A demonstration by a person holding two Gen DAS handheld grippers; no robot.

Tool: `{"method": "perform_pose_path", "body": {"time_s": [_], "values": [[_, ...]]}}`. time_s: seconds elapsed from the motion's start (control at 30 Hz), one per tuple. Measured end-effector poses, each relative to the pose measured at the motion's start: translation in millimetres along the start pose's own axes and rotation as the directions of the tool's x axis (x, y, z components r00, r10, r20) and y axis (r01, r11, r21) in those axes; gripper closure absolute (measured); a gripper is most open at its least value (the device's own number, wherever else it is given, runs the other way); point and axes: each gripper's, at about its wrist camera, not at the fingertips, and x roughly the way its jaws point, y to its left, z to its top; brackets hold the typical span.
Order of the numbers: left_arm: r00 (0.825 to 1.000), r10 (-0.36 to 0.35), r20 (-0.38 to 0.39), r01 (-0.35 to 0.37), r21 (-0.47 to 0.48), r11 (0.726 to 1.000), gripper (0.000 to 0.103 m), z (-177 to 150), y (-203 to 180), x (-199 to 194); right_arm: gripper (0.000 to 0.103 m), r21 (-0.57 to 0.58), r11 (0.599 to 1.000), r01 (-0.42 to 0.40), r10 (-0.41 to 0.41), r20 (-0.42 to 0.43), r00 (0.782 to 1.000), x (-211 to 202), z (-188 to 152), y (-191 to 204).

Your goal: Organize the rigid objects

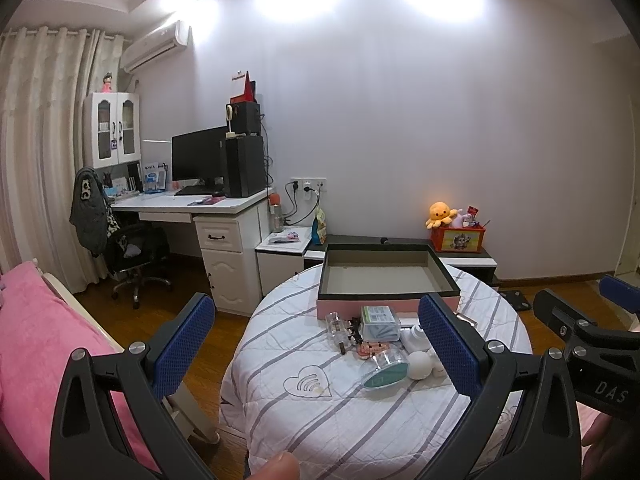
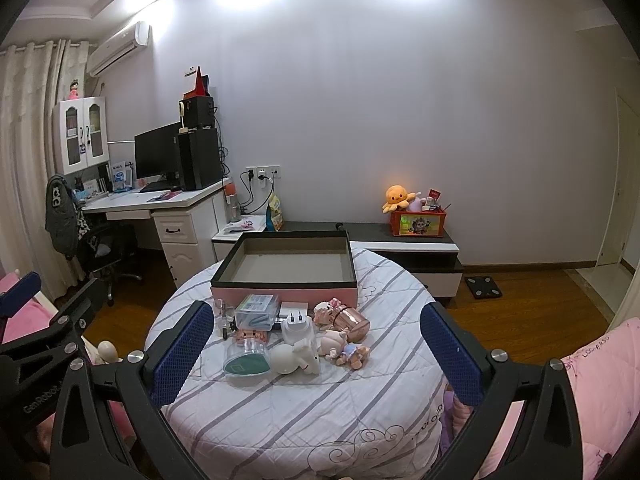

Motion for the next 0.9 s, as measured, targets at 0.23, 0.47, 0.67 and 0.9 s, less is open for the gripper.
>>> {"method": "perform_pose_path", "body": {"time_s": [0.23,0.47,0.67,0.9], "values": [[1.000,-0.004,-0.004,0.004,-0.009,1.000,0.000,-1.9,1.6,1.8,0.000,0.000,1.000,0.001,-0.001,0.000,1.000,-1.2,-0.8,0.1],[1.000,-0.004,-0.009,0.004,-0.011,1.000,0.000,-2.7,1.8,3.2,0.000,-0.002,1.000,0.002,-0.002,0.000,1.000,-2.9,-0.9,0.8],[1.000,-0.006,-0.010,0.006,-0.015,1.000,0.000,-3.5,2.0,3.8,0.000,-0.002,1.000,0.002,-0.002,-0.001,1.000,-2.4,-1.2,0.7],[1.000,-0.011,-0.009,0.011,-0.018,1.000,0.000,-2.8,1.1,7.9,0.000,-0.003,1.000,0.003,-0.003,-0.001,1.000,-2.4,-0.2,0.8]]}}
